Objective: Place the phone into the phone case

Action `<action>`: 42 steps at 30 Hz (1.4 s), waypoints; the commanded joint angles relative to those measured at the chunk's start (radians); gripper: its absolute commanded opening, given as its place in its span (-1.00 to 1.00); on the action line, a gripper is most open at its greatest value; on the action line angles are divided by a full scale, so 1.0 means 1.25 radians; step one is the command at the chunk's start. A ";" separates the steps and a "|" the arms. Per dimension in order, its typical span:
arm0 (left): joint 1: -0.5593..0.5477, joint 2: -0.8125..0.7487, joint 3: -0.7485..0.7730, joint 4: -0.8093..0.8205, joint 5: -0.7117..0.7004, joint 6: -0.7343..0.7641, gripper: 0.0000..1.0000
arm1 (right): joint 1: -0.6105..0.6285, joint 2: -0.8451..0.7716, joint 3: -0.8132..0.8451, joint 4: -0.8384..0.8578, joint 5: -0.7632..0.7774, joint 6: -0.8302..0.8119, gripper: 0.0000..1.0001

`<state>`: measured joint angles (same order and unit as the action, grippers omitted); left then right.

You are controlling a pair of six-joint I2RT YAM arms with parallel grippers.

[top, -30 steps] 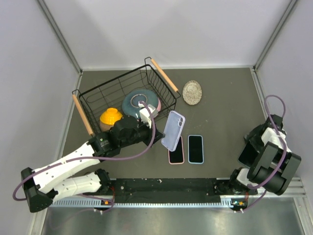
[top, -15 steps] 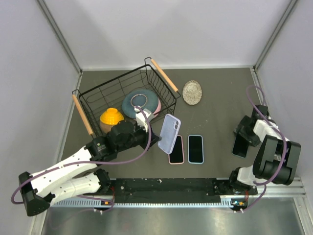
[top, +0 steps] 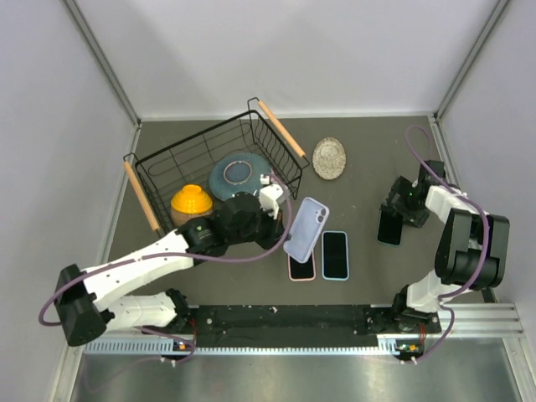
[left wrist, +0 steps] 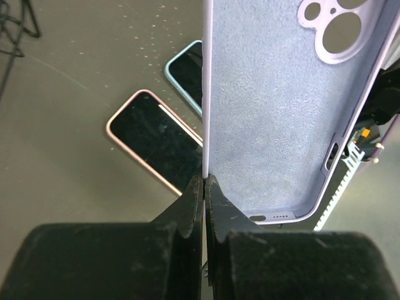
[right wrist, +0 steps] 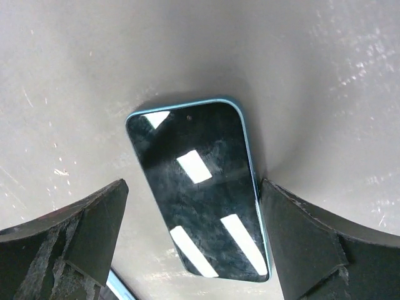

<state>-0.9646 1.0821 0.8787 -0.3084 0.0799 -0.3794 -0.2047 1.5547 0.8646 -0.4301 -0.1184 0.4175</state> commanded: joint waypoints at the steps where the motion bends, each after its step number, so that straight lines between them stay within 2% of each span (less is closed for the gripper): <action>1: 0.000 0.073 0.084 0.049 0.089 -0.007 -1.00 | 0.013 0.063 0.012 -0.057 -0.038 -0.111 0.78; 3: 0.000 0.106 0.110 0.049 0.089 -0.008 -1.00 | 0.014 0.063 0.003 -0.060 -0.016 -0.141 0.87; 6: 0.000 0.137 0.146 0.042 0.068 -0.006 -1.00 | 0.014 0.053 -0.002 -0.072 0.019 -0.161 0.89; 14: -0.001 0.241 0.270 0.003 0.001 -0.031 -1.00 | 0.054 0.063 -0.001 -0.081 0.092 -0.166 0.82; 25: -0.001 0.266 0.251 0.007 -0.034 -0.092 -1.00 | 0.091 0.090 0.021 -0.109 0.183 -0.173 0.74; 34: -0.001 0.321 0.303 0.001 -0.123 -0.132 -1.00 | 0.091 0.063 0.021 -0.088 0.209 -0.175 0.37; 42: -0.005 0.484 0.428 -0.015 -0.111 -0.135 -1.00 | 0.067 -0.009 0.009 -0.089 0.214 -0.166 0.30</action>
<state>-0.9649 1.6222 1.3296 -0.3538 -0.0582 -0.5278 -0.0929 1.5955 0.9031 -0.4953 0.0967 0.2111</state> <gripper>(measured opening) 0.012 0.701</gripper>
